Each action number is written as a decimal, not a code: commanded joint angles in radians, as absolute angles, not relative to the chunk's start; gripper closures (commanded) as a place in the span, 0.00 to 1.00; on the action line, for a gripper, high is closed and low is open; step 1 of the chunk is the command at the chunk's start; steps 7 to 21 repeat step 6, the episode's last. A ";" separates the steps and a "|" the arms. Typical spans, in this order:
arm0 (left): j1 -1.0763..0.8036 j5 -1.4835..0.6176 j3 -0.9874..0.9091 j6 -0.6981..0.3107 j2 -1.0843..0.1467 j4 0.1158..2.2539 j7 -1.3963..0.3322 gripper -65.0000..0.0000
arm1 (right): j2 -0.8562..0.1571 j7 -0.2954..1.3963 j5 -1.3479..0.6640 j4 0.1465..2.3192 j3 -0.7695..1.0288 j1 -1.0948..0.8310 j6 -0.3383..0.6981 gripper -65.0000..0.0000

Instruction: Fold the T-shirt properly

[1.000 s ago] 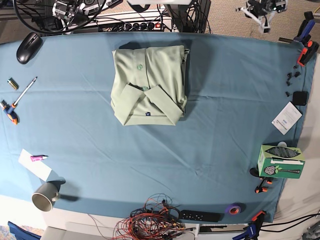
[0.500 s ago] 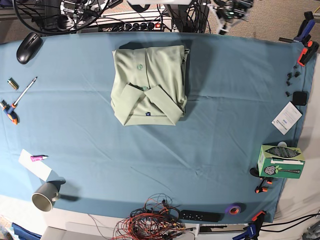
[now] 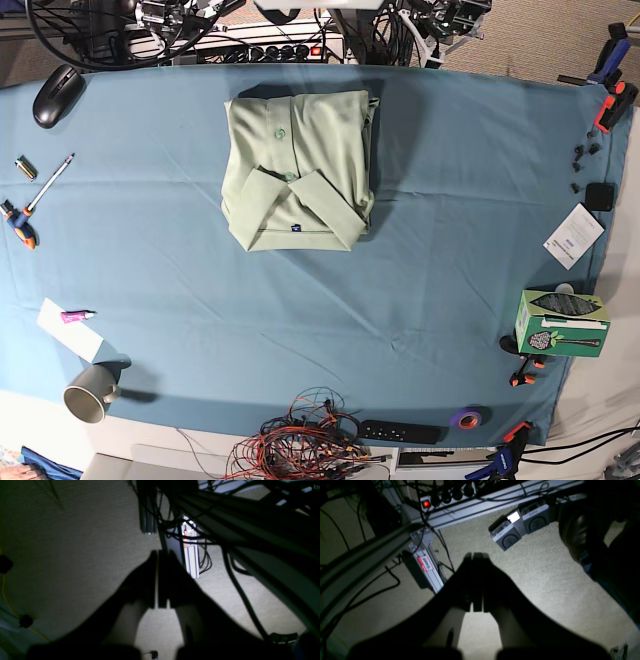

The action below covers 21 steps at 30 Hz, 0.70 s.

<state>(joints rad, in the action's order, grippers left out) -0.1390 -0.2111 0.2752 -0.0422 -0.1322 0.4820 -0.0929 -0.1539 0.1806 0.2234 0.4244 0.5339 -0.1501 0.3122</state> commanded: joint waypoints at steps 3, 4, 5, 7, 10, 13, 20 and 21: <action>-0.133 -0.214 0.276 -0.053 -0.129 0.487 -0.080 1.00 | -0.163 0.153 0.187 0.431 0.536 -0.155 0.313 1.00; -0.132 -0.214 0.276 -0.052 -0.128 0.487 -0.080 1.00 | -0.163 0.153 0.177 0.431 0.536 -0.155 0.313 1.00; -0.130 -0.214 0.276 -0.053 -0.127 0.489 -0.080 1.00 | -0.162 0.153 0.172 0.431 0.536 -0.155 0.313 1.00; -0.130 -0.214 0.276 -0.053 -0.128 0.491 -0.080 1.00 | -0.161 0.153 0.173 0.431 0.536 -0.155 0.313 1.00; -0.130 -0.214 0.276 -0.053 -0.128 0.491 -0.080 1.00 | -0.161 0.153 0.173 0.431 0.536 -0.155 0.313 1.00; -0.130 -0.214 0.276 -0.053 -0.128 0.491 -0.080 1.00 | -0.161 0.153 0.173 0.431 0.536 -0.155 0.313 1.00; -0.130 -0.214 0.276 -0.053 -0.128 0.491 -0.080 1.00 | -0.161 0.153 0.173 0.431 0.536 -0.155 0.313 1.00; -0.130 -0.214 0.276 -0.053 -0.128 0.491 -0.080 1.00 | -0.161 0.153 0.173 0.431 0.536 -0.155 0.313 1.00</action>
